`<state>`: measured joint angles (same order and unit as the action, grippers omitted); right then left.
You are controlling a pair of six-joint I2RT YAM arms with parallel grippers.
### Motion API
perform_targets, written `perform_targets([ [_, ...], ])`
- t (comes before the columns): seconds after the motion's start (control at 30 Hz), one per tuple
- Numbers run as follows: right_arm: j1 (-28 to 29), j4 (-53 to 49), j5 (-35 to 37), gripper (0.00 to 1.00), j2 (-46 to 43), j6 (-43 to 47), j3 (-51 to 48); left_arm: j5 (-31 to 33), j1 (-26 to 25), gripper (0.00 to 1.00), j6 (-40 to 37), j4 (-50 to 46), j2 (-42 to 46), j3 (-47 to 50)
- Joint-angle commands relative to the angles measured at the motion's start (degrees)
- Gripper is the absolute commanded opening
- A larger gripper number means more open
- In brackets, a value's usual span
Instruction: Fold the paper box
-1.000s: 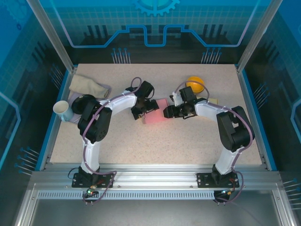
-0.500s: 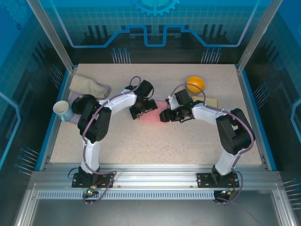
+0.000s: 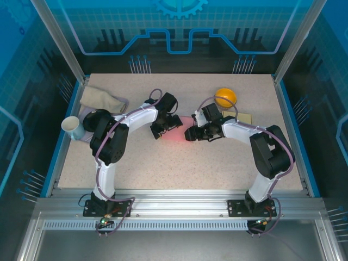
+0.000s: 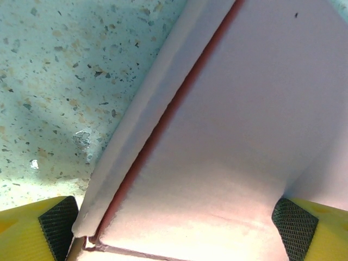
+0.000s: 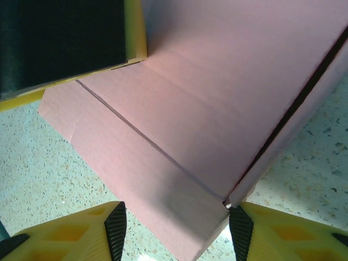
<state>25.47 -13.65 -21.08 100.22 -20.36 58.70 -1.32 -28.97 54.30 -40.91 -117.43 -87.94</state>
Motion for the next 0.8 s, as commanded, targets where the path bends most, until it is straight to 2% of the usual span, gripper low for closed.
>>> perform_targets([
  [0.0,0.4,0.2,-0.4,0.55,-0.1,0.4,0.1,-0.6,-0.4,0.96,0.1,-3.2,-1.8,1.0],
  [0.47,0.0,-1.5,1.1,0.55,-3.8,0.0,-1.6,1.7,0.6,0.96,-0.4,-2.5,-3.3,3.6],
  [0.63,0.2,-0.8,3.7,0.52,-6.5,-3.2,-3.8,1.9,0.7,0.96,-0.6,-2.6,-3.3,3.7],
  [0.77,0.3,2.6,2.7,0.49,-5.6,-4.9,-5.2,2.1,0.8,0.96,-0.6,-2.4,-3.3,3.8],
])
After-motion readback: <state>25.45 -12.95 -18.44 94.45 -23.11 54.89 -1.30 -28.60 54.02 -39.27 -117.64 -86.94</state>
